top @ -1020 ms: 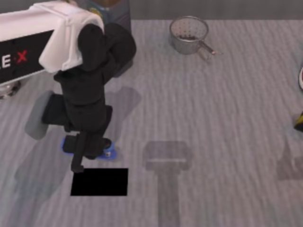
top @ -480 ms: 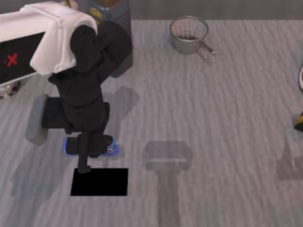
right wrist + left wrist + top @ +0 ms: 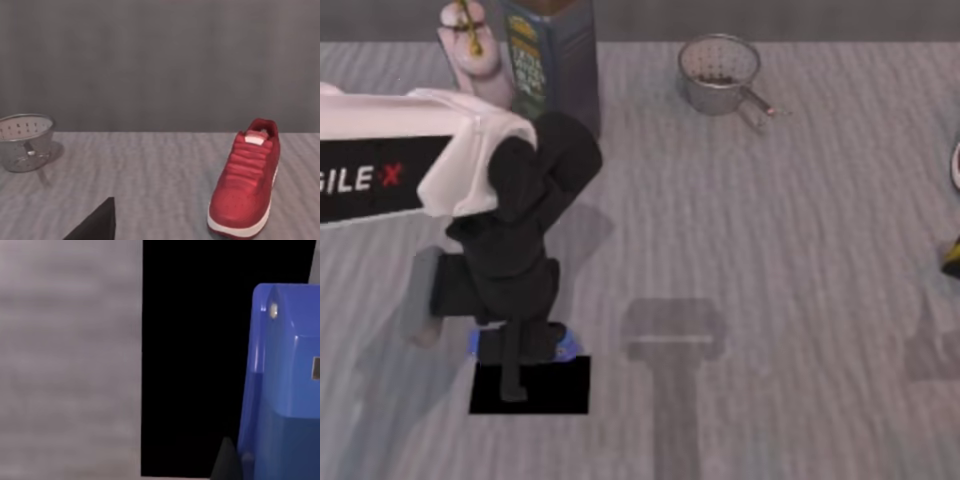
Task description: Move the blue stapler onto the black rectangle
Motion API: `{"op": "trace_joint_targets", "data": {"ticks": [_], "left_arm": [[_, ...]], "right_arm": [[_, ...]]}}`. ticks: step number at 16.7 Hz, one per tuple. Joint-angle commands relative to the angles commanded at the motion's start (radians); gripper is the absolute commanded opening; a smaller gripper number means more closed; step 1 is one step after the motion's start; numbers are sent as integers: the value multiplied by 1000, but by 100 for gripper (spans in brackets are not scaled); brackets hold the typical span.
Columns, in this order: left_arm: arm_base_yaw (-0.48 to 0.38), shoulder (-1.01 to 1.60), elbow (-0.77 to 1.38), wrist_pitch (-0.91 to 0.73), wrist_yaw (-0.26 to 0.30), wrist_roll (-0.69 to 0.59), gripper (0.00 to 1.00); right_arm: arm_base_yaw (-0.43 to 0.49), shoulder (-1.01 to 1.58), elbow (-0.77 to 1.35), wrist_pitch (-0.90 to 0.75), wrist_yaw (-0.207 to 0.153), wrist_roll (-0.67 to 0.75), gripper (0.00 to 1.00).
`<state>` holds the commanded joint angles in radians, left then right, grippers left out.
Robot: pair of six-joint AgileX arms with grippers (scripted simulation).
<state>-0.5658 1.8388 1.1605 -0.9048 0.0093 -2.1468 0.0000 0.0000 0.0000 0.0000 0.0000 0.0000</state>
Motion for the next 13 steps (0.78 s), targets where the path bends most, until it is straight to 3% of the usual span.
{"op": "trace_joint_targets", "data": {"ticks": [4,8,13], "left_arm": [[1,44,-90,129,1,4,0],[1,46,-95,135,1,4,0],[1,46,-95,135,1,4,38]], "right_arm": [[0,0,0,0,0,0,100],[0,0,0,0,0,0,100],[0,0,0,0,0,0,100]]}}
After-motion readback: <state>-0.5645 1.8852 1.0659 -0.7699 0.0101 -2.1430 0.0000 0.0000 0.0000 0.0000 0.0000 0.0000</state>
